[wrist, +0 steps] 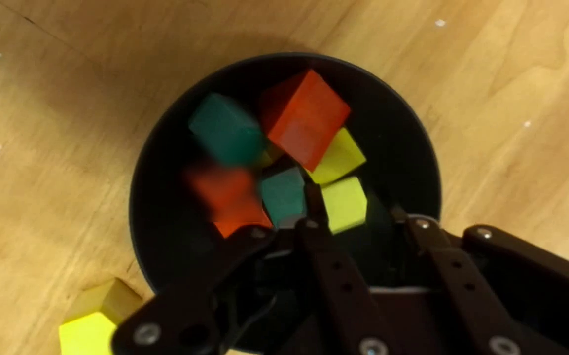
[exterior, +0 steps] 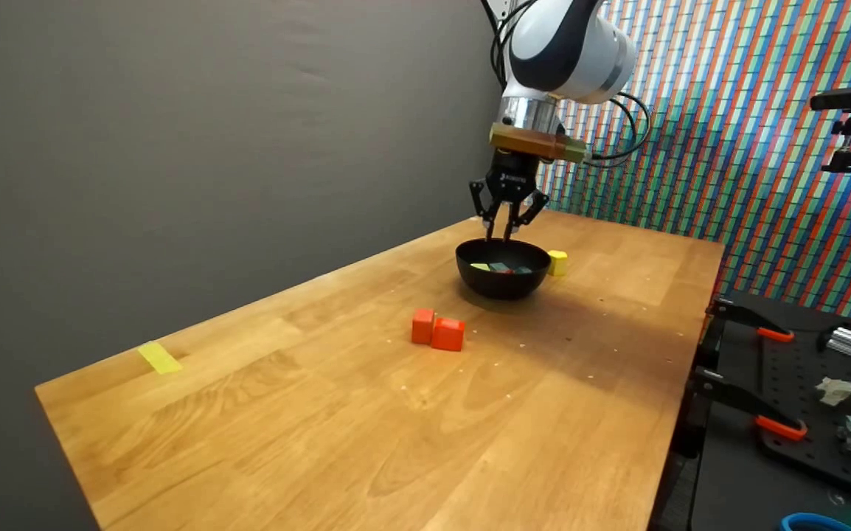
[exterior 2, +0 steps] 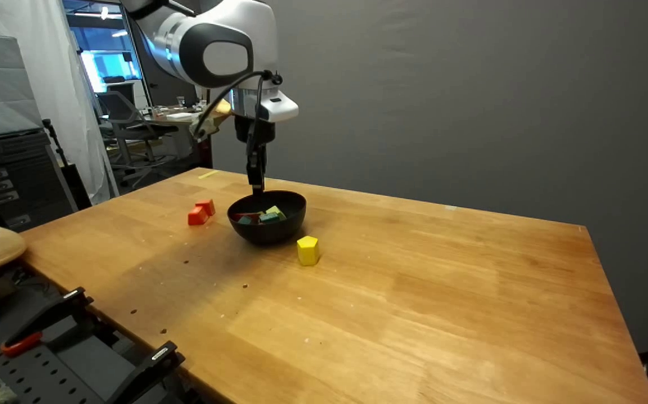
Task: Remove the cubes from the bowl
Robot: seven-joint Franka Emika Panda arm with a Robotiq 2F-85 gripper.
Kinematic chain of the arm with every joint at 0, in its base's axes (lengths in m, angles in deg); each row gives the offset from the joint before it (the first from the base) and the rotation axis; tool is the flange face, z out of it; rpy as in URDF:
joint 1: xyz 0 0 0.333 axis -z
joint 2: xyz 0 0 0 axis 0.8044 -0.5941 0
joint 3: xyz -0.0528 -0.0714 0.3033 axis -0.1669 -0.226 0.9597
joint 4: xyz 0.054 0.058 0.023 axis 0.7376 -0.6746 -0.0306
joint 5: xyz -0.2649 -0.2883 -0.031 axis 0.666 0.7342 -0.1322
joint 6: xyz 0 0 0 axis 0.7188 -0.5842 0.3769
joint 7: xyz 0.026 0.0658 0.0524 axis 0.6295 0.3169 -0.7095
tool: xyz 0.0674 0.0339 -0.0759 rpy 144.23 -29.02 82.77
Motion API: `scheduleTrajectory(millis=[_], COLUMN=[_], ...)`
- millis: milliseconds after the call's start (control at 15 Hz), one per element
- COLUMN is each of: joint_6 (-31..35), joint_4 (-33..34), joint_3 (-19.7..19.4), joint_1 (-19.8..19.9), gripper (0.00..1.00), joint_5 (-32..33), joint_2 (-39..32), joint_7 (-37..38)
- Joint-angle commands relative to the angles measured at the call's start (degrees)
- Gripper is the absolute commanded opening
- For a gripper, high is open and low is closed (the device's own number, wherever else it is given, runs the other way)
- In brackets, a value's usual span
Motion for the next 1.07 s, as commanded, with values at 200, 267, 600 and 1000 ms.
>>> scheduleTrajectory(millis=[200, 267, 600, 1000], joint_6=[-0.12, 0.41, 0.87, 1.85], joint_4=[2.33, 2.37, 3.68, 5.42], joint_3=[-3.55, -4.07, -5.32, -5.65], joint_1=[-1.6, -1.98, -3.15, -4.41], gripper=[0.84, 0.92, 0.8, 0.59], joint_5=[5.22, 6.03, 7.28, 7.84], joint_2=[-6.29, -6.78, -8.47, -9.53], joint_7=[0.83, 1.25, 2.58, 4.79])
